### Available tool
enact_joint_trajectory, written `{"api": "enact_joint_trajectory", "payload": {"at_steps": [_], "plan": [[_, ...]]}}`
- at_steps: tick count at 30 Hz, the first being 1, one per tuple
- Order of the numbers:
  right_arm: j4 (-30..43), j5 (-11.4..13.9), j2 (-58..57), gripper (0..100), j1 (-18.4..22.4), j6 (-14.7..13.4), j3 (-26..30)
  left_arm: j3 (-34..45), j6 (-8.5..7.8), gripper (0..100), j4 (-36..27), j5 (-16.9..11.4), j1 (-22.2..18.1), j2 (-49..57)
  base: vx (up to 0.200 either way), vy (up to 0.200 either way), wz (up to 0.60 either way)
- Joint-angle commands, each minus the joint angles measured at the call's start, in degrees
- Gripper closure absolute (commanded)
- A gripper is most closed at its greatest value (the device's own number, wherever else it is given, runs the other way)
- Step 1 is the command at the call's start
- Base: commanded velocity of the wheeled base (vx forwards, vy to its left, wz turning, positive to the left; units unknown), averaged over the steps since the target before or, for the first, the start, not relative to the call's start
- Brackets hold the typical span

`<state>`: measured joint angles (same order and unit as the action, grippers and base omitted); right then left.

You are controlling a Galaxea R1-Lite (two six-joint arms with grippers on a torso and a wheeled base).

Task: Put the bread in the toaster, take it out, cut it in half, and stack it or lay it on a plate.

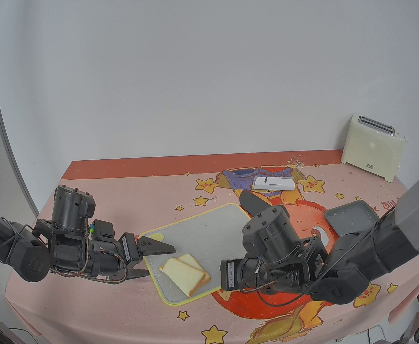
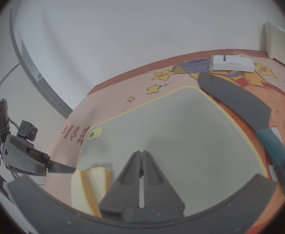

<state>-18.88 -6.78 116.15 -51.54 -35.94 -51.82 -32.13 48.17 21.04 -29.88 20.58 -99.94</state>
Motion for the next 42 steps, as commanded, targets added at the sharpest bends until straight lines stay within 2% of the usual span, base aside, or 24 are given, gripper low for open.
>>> {"api": "enact_joint_trajectory", "payload": {"at_steps": [1,17,25,32,39,42], "plan": [[0.1,0.0,0.9,100,-0.5,0.0,-1.0,0.1,-0.09,0,-0.4,-0.1,0.0,-0.3,0.000,0.000,0.00],[0.0,-0.1,4.3,100,-3.8,-0.1,-4.9,0.1,0.35,0,-0.4,-0.4,0.1,0.5,0.000,0.000,0.00],[0.1,-0.1,4.9,100,-4.2,-0.1,-7.6,0.2,0.17,0,-0.4,-0.4,0.0,0.2,0.000,0.000,0.00],[0.0,-0.2,7.5,100,-7.0,-0.3,-10.9,0.2,0.17,0,-0.4,-0.4,0.1,0.2,0.000,0.000,0.00],[-0.1,-0.7,8.7,100,-6.5,-0.4,-12.7,0.3,0.17,0,-0.4,-0.4,0.0,0.2,0.000,0.000,0.00],[0.0,-1.0,8.1,100,-6.4,-1.5,-12.4,0.2,0.17,0,-0.4,-0.4,0.0,0.2,0.000,0.000,0.00]]}}
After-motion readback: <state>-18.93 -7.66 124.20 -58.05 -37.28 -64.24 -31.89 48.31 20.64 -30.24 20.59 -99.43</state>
